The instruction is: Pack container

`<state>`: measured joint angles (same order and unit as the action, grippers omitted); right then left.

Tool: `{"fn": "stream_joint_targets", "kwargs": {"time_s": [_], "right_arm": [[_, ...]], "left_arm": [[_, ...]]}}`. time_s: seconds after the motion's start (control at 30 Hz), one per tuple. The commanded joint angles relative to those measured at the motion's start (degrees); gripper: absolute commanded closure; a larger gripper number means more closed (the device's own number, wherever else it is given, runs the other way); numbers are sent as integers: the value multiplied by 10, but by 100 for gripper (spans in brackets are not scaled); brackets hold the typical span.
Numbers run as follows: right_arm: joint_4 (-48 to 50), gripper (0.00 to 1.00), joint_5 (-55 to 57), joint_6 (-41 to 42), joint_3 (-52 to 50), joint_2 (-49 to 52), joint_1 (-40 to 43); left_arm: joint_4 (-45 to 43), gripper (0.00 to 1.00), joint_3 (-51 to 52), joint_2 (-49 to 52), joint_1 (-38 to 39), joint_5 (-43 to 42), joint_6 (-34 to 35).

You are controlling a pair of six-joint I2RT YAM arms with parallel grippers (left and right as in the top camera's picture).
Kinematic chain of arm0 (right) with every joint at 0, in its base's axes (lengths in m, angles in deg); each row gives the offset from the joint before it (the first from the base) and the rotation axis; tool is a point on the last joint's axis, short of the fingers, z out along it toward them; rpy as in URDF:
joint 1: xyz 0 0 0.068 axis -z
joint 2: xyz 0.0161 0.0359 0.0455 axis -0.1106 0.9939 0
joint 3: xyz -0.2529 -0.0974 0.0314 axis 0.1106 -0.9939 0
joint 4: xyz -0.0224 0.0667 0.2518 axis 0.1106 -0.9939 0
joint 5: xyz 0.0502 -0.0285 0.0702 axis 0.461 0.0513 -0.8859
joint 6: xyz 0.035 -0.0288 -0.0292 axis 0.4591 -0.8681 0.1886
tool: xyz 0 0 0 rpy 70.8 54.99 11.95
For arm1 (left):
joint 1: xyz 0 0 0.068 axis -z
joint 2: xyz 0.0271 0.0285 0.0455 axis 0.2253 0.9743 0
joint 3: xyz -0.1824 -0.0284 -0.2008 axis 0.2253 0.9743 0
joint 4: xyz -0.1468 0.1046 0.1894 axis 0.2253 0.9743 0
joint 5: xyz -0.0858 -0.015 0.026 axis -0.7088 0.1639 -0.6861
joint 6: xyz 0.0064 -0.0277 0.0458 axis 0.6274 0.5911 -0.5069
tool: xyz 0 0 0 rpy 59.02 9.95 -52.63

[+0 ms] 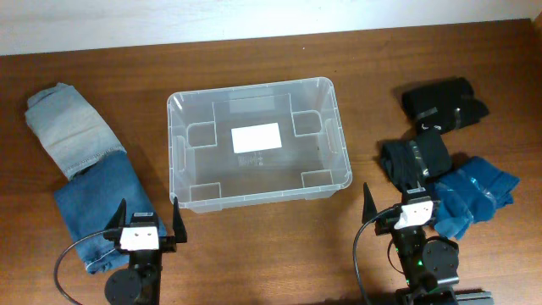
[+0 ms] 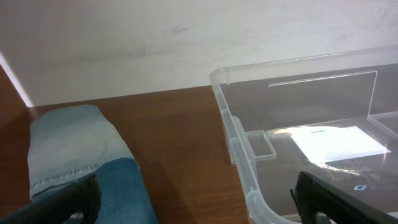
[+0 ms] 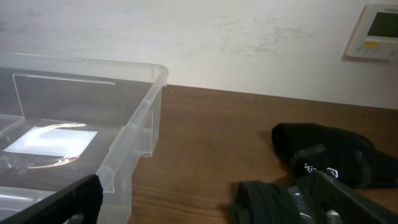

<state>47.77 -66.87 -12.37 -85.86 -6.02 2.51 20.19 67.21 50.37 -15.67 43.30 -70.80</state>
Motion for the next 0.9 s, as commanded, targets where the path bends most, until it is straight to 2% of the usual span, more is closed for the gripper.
{"fn": "stream_joint_targets", "kwargs": {"time_s": [0.0, 0.23, 0.33, 0.4, 0.5, 0.63, 0.87], "right_arm": [[-4, 2, 7, 9, -3, 2, 1], [-1, 2, 5, 75, -2, 26, 1], [-13, 2, 5, 84, 26, 46, 1], [-44, 2, 7, 84, 66, 68, 1], [-141, 2, 21, 85, 163, 137, 2], [-217, 2, 29, 103, 258, 230, 2], [-362, 2, 29, 107, 439, 459, 2]], "left_arm": [[1, 1, 3, -5, 2, 6, -9], [1, 1, 3, -5, 2, 4, -8], [-3, 0, 1, -5, 2, 4, 64], [-3, 1, -7, -3, 2, 3, 87], [9, 1, -46, 16, 2, 4, 87], [38, 1, -109, 69, 2, 4, 86], [129, 0, -265, 249, 2, 3, 86]]}}
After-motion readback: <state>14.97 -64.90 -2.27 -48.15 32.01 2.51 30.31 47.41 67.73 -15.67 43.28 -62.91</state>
